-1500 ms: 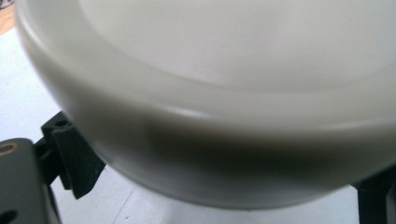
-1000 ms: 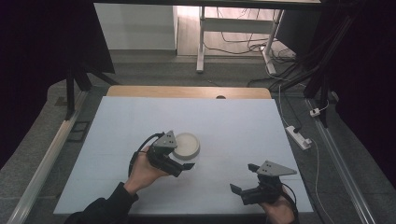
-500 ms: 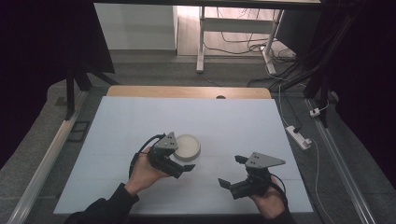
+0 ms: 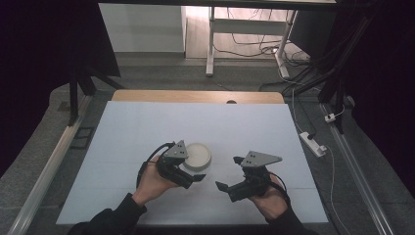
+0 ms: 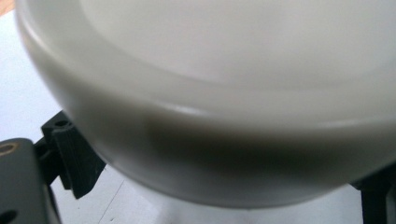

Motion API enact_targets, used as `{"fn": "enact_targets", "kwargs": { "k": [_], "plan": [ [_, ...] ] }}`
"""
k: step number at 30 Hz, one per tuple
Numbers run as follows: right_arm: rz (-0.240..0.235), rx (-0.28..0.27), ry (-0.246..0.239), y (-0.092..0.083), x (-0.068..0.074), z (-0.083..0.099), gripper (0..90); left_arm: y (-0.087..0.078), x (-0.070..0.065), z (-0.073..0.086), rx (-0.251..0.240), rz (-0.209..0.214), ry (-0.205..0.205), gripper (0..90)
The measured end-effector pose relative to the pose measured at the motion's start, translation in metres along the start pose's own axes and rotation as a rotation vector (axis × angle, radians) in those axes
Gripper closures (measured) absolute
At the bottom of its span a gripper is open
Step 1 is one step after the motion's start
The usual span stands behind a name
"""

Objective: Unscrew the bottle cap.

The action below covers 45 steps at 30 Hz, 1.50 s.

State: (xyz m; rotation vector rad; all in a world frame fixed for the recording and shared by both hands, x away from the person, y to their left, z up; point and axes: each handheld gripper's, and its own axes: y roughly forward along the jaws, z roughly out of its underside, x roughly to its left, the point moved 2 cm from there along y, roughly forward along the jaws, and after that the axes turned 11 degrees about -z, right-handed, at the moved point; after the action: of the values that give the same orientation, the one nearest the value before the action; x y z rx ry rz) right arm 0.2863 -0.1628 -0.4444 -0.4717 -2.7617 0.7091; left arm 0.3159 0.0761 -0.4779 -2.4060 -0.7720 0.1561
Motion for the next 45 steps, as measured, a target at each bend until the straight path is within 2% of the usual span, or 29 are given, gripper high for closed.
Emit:
{"fn": "enact_targets", "kwargs": {
  "k": [4, 10, 17, 23, 26, 28, 32, 35, 37, 40, 43, 44, 45],
  "plan": [
    [0.010, -0.004, -0.027, 0.009, 0.003, -0.013, 0.0, 0.001, -0.001, 0.000, 0.003, 0.004, 0.002, 7.9],
    [-0.003, -0.003, -0.037, 0.017, 0.005, -0.024, 0.0, 0.003, -0.002, 0.001, 0.005, 0.004, 0.005, 7.9],
    [-0.007, -0.008, -0.041, 0.038, 0.004, -0.040, 0.0, 0.004, -0.005, 0.001, 0.012, 0.001, 0.020, 7.9],
    [-0.013, -0.008, -0.036, 0.053, 0.004, -0.045, 0.0, 0.006, -0.007, 0.001, 0.013, -0.004, 0.017, 7.9],
    [0.000, 0.001, -0.042, 0.063, 0.005, -0.047, 0.0, 0.006, -0.008, 0.001, 0.017, -0.011, 0.019, 7.9],
    [0.005, -0.001, -0.041, 0.065, 0.005, -0.047, 0.1, 0.007, -0.009, 0.000, 0.014, -0.015, 0.012, 7.9],
    [0.002, -0.017, -0.041, 0.069, 0.004, -0.047, 6.5, 0.007, -0.010, -0.001, 0.011, -0.013, 0.006, 7.9],
    [0.002, -0.028, -0.044, 0.068, 0.005, -0.047, 6.9, 0.006, -0.010, -0.001, 0.006, -0.007, 0.002, 7.9],
    [0.006, -0.028, -0.065, 0.067, 0.006, -0.048, 7.5, 0.005, -0.009, -0.002, 0.008, 0.001, 0.011, 7.9],
    [-0.008, -0.022, -0.067, 0.066, 0.006, -0.049, 7.7, 0.005, -0.009, -0.002, 0.003, 0.014, 0.011, 7.9],
    [-0.069, -0.010, -0.079, 0.064, 0.002, -0.049, 7.7, 0.005, -0.008, -0.002, 0.004, 0.044, 0.022, 7.9],
    [-0.069, -0.010, -0.079, 0.064, 0.002, -0.049, 7.7, 0.005, -0.008, -0.002, 0.003, 0.053, 0.024, 7.9],
    [-0.111, -0.005, -0.098, 0.062, -0.001, -0.049, 7.7, 0.005, -0.008, -0.002, 0.000, 0.067, 0.030, 7.9]
  ]
}}
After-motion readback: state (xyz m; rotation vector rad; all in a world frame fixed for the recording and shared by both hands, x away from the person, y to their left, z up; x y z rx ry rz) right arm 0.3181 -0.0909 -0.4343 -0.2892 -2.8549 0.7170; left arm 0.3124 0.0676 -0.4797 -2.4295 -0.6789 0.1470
